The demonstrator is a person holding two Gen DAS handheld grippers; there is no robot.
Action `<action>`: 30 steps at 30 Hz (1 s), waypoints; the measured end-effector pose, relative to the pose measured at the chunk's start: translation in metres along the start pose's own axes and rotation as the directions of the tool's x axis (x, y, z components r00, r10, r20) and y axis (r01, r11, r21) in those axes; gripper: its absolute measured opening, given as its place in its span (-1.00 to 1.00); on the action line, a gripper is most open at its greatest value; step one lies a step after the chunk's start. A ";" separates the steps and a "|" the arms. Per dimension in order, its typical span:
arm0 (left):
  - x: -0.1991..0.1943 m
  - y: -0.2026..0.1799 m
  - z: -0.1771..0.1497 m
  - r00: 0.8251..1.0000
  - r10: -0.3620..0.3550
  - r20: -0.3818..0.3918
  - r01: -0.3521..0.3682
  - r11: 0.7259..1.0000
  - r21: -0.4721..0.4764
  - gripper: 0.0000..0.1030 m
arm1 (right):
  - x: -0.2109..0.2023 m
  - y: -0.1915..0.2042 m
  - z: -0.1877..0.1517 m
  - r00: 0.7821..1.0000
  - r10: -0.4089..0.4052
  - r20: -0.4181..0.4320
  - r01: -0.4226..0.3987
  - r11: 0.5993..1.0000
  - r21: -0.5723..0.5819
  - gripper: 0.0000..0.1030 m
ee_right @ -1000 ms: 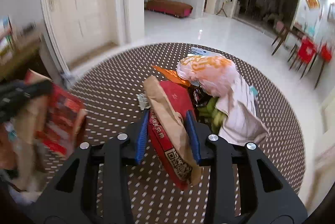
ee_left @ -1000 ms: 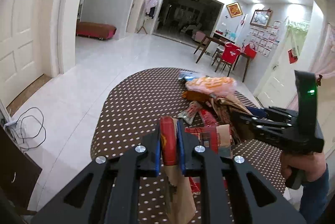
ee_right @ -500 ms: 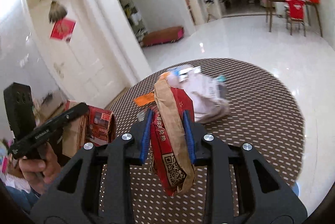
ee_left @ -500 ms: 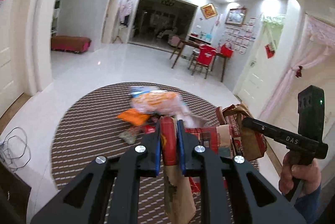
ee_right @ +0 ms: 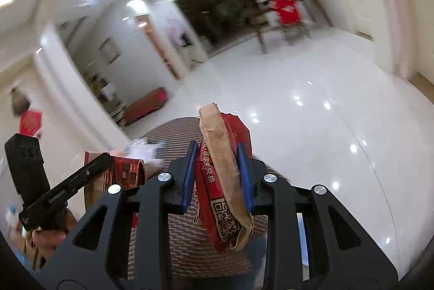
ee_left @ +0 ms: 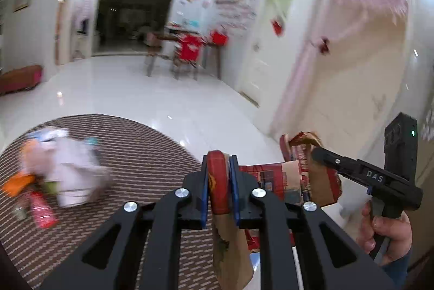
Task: Collect trash
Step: 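Carry both bags to the blue wastebasket and open both grippers to drop them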
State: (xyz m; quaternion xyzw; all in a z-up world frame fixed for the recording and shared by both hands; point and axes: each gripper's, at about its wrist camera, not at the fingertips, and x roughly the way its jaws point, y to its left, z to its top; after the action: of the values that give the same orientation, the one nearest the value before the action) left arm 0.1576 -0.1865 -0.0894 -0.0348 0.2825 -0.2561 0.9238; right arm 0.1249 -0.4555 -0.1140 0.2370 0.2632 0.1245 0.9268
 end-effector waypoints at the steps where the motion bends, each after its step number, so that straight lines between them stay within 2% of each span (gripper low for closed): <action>1: 0.022 -0.014 -0.003 0.999 -0.010 -0.035 0.011 1.000 0.020 -0.75 | 0.002 -0.018 -0.003 1.000 -0.025 -0.004 0.025 0.999 0.030 -0.44; 5: 0.089 -0.054 -0.021 0.987 -0.010 -0.163 0.026 0.995 0.100 -0.75 | 0.015 -0.077 -0.021 0.995 -0.092 -0.046 0.097 0.985 0.139 -0.44; 9: 0.149 -0.090 -0.045 0.961 0.036 -0.274 0.018 0.981 0.193 -0.75 | 0.035 -0.131 -0.042 0.986 -0.127 -0.106 0.149 0.961 0.234 -0.44; 12: 0.188 -0.110 -0.063 0.935 0.086 -0.345 0.008 0.965 0.261 -0.75 | 0.048 -0.162 -0.058 0.978 -0.149 -0.146 0.186 0.940 0.285 -0.44; 15: 0.225 -0.128 -0.082 0.903 0.135 -0.407 0.000 0.949 0.316 -0.73 | 0.067 -0.193 -0.074 0.970 -0.152 -0.191 0.211 0.915 0.343 -0.44; 16: 0.240 -0.131 -0.090 0.888 0.160 -0.431 -0.002 0.939 0.344 -0.69 | 0.069 -0.200 -0.077 0.968 -0.151 -0.201 0.215 0.910 0.354 -0.44; 18: 0.258 -0.138 -0.101 0.866 0.181 -0.465 0.003 0.930 0.368 -0.59 | 0.071 -0.220 -0.088 0.966 -0.144 -0.215 0.220 0.897 0.384 -0.35; 19: 0.267 -0.138 -0.107 0.857 0.190 -0.479 0.009 0.924 0.383 -0.42 | 0.078 -0.230 -0.092 0.964 -0.135 -0.227 0.220 0.887 0.406 -0.31; 20: 0.273 -0.140 -0.112 0.853 0.198 -0.483 0.011 0.919 0.394 -0.17 | 0.080 -0.238 -0.099 0.962 -0.126 -0.242 0.222 0.879 0.421 -0.18; 21: 0.279 -0.143 -0.118 0.847 0.215 -0.486 0.005 0.911 0.413 0.00 | 0.083 -0.244 -0.104 0.959 -0.121 -0.258 0.227 0.870 0.437 -0.13; 22: 0.281 -0.147 -0.121 0.846 0.227 -0.483 0.000 0.905 0.425 0.36 | 0.087 -0.253 -0.110 0.957 -0.117 -0.267 0.232 0.860 0.455 -0.07; 23: 0.280 -0.149 -0.125 0.849 0.241 -0.471 -0.011 0.898 0.440 0.62 | 0.087 -0.257 -0.115 0.956 -0.114 -0.272 0.234 0.854 0.464 0.14; 24: 0.278 -0.148 -0.125 0.853 0.257 -0.453 -0.026 0.890 0.456 0.65 | 0.088 -0.263 -0.121 0.955 -0.115 -0.275 0.240 0.845 0.478 0.31; 26: 0.277 -0.149 -0.128 0.856 0.283 -0.434 -0.049 0.878 0.476 0.67 | 0.086 -0.270 -0.123 0.953 -0.118 -0.279 0.248 0.834 0.493 0.31; 29: 0.275 -0.145 -0.125 0.851 0.289 -0.438 -0.063 0.885 0.461 0.69 | 0.077 -0.274 -0.130 0.951 -0.131 -0.280 0.261 0.826 0.499 0.46; 30: 0.271 -0.144 -0.123 0.852 0.291 -0.435 -0.069 0.886 0.458 0.70 | 0.075 -0.274 -0.131 0.951 -0.136 -0.279 0.265 0.826 0.498 0.58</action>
State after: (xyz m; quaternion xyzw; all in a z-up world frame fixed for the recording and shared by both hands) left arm 0.2184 -0.4350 -0.2994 0.2612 0.4474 -0.2218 0.8261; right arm 0.1444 -0.6149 -0.3828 0.4379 0.4166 -0.0249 0.7963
